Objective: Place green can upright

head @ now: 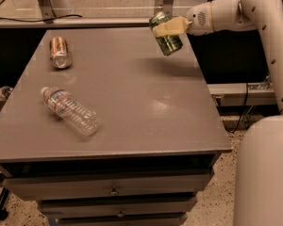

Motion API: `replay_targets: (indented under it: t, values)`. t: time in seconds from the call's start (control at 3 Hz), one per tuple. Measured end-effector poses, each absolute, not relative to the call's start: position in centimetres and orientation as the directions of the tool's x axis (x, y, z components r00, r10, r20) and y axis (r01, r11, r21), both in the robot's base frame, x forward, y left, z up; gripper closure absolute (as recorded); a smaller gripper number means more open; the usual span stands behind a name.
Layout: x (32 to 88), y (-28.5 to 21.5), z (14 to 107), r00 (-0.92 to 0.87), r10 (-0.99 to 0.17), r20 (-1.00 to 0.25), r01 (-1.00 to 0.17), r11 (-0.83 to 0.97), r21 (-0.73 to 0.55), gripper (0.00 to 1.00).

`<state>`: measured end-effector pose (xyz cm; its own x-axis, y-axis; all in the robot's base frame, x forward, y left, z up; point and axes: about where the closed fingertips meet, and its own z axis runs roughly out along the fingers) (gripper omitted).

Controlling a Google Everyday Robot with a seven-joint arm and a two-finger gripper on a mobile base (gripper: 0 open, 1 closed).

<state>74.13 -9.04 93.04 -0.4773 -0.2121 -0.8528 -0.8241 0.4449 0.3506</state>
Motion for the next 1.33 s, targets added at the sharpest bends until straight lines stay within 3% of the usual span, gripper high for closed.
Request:
replay_targets:
  t: [0.67, 1.33]
  values:
    - [69.2, -10.8, 92.3, -0.378, -0.03, -0.925, -0.868, 0.36, 0.342, 1.0]
    - [69.0, -9.6, 91.9, -0.352, -0.048, -0.935, -0.893, 0.318, 0.319, 1.0]
